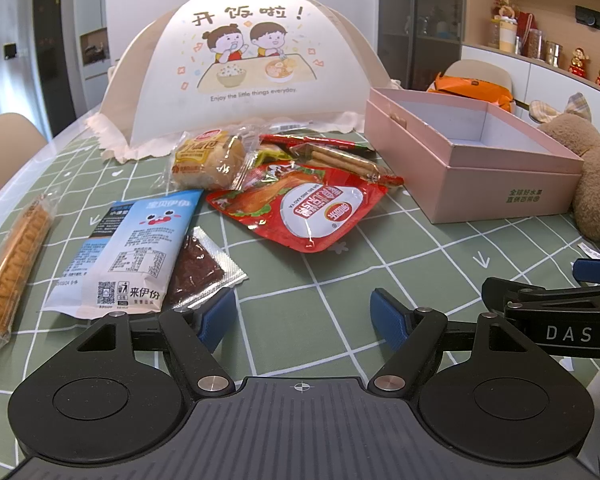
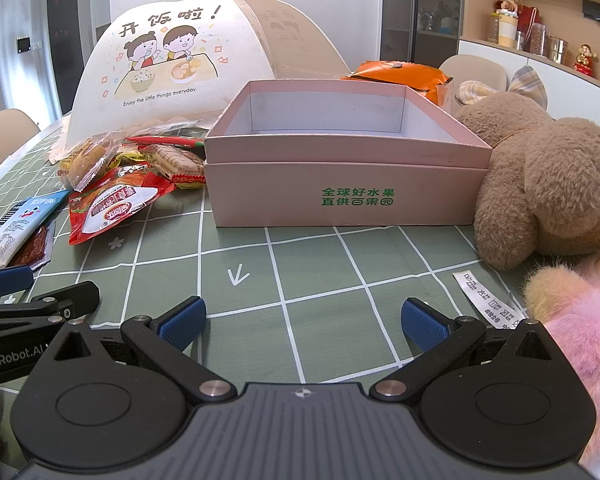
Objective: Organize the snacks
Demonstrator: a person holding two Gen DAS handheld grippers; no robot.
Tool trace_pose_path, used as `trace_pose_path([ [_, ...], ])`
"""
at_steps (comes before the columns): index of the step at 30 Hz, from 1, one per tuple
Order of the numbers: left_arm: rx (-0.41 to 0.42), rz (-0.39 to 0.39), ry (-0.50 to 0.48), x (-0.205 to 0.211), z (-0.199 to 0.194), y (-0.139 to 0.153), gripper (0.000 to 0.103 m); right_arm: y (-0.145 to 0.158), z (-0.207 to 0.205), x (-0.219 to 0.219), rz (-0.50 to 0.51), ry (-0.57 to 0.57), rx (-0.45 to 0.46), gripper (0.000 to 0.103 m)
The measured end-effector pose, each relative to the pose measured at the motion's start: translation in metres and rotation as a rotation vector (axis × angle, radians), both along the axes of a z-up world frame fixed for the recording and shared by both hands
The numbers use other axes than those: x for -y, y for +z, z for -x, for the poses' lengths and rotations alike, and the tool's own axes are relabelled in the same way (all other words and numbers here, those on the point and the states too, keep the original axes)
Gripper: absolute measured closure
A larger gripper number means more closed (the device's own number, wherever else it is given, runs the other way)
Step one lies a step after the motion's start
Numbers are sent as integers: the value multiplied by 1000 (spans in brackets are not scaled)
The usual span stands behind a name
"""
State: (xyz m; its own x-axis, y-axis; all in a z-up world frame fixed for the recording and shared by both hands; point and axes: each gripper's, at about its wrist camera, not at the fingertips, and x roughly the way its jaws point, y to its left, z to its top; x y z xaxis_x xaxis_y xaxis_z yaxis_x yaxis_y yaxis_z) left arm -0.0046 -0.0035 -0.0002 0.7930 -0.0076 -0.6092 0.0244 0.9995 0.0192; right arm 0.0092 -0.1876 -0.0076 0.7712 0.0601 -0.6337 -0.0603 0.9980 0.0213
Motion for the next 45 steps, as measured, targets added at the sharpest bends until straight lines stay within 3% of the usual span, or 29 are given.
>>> trace_pose_path([
  [31,0,-5,2,0,0,0,23,-2,0,-3,-2,5,1,0],
  [36,-40,32,-24,-5,-1,6,24,14,-9,-3,14,101,-161,0],
  [40,-173,197,-106,-32,-5,37,27,17,-16,-3,21,66,-260,0],
  [42,-143,186,-88,-50,0,59,27,19,-16,-3,21,50,-300,0],
  [45,-32,93,23,-91,5,85,26,21,-17,-5,28,51,-340,0],
])
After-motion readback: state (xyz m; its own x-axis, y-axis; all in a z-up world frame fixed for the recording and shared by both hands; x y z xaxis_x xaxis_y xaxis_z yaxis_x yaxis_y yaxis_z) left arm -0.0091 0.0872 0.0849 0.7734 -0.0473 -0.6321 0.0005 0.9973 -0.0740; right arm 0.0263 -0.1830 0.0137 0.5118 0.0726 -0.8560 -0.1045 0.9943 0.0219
